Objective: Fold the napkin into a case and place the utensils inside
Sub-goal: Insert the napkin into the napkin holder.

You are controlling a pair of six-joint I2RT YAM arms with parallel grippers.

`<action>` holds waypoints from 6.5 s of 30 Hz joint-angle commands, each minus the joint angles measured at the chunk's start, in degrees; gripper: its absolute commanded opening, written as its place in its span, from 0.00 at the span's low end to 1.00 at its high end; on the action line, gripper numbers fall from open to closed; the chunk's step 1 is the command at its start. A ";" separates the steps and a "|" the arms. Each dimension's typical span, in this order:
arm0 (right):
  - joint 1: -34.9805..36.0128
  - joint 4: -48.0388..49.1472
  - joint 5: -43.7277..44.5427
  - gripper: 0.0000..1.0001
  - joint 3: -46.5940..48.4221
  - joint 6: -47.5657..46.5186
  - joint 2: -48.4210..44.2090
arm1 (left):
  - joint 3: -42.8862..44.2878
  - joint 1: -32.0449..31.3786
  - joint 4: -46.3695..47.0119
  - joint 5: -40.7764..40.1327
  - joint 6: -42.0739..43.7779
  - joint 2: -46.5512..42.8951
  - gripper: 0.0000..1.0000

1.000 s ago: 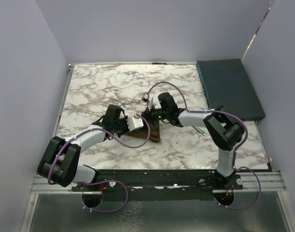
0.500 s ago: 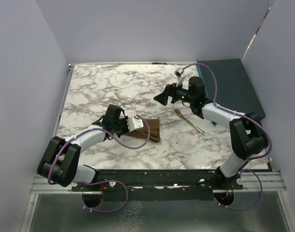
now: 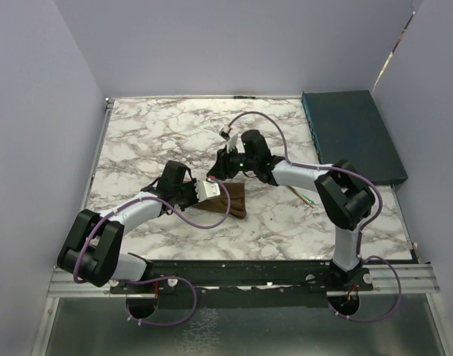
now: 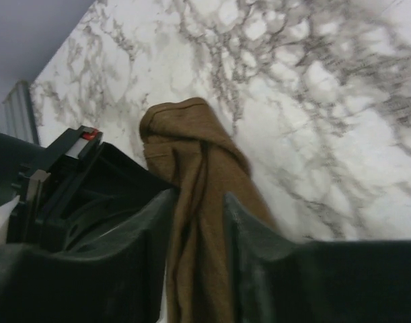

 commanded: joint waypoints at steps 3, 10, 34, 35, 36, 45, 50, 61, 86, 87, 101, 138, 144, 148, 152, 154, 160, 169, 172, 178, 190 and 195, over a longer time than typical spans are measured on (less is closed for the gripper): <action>4.07 2.78 -4.03 0.61 0.81 4.38 5.11 | 0.76 -0.03 -0.82 0.48 -0.33 -1.02 0.00; 5.48 4.91 -7.72 0.63 1.59 5.99 9.62 | 0.77 -0.08 -0.75 0.78 -0.49 -1.32 0.00; 9.15 0.58 -2.03 0.56 -2.37 -7.62 8.33 | 0.76 0.00 1.85 -2.35 -5.70 -1.69 0.00; 9.29 0.15 -1.35 0.52 -2.22 -8.01 8.18 | 0.76 0.00 2.00 -2.61 -5.96 -1.68 0.00; 9.49 -0.45 -0.78 0.48 -2.06 -8.47 7.96 | 0.84 0.00 2.11 -2.71 -6.29 -1.65 0.00; 10.33 -1.34 5.46 0.00 -3.44 -8.56 5.53 | 1.34 -0.01 2.05 -4.77 -9.22 -2.97 0.00; 11.00 -3.98 6.58 0.01 -2.25 -7.90 5.12 | 1.81 -0.01 1.83 -10.73 -11.72 -7.13 0.33; 11.37 -10.31 6.39 0.00 1.67 -7.36 6.50 | -1.47 -0.03 2.70 -19.98 -12.89 -12.15 0.38; 11.35 -16.54 2.49 0.01 6.39 -3.60 9.98 | -5.84 -0.14 10.16 -28.04 -13.98 -4.20 0.43; 11.41 -16.65 2.25 0.01 6.50 -3.45 9.98 | -5.95 -0.11 10.92 -28.97 -13.98 -3.87 0.43; 11.39 -23.86 1.51 0.00 9.66 -2.74 11.83 | -5.88 -0.12 11.92 -30.49 -14.77 -2.95 0.00; 7.77 -53.01 -10.19 0.00 35.30 -11.46 24.28 | -15.77 -2.47 12.17 -19.19 2.59 -14.79 0.00; 5.97 -57.55 -13.59 0.00 41.12 -14.00 28.28 | -17.21 -2.51 12.18 -15.64 6.80 -17.22 0.00; 6.27 -57.40 -16.93 0.00 43.01 -13.44 29.09 | -16.11 -2.47 12.21 -15.57 6.58 -15.88 0.00; 8.00 -58.60 -18.09 0.00 45.21 -14.64 28.79 | -14.97 -2.49 12.30 -14.79 6.18 -14.30 0.00; 8.61 -59.19 -17.89 0.00 46.16 -15.19 28.54 | -14.57 -2.47 12.31 -14.33 6.38 -13.81 0.00; 8.80 -61.10 -17.10 0.00 49.62 -15.81 30.51 | -14.28 -2.51 12.18 -12.98 7.73 -13.94 0.00; 6.27 -67.28 -20.38 0.00 56.10 -20.78 38.13 | -15.48 -2.55 9.95 -8.11 13.60 -17.00 0.00; 4.49 -66.04 -21.93 0.00 54.90 -20.36 39.20 | -15.91 -2.55 9.94 -7.52 14.43 -17.41 0.00; 4.03 -63.91 -23.41 0.00 52.16 -19.60 40.21 | -14.80 -2.55 14.03 -11.11 10.08 -15.84 0.00; 4.04 -59.25 -25.26 0.00 46.64 -17.81 40.54 | -11.51 -2.38 10.75 -7.97 2.90 -16.30 0.13; 4.06 -57.84 -26.26 0.00 46.11 -16.99 40.56 | -10.40 -2.38 8.03 -8.07 3.22 -17.03 0.35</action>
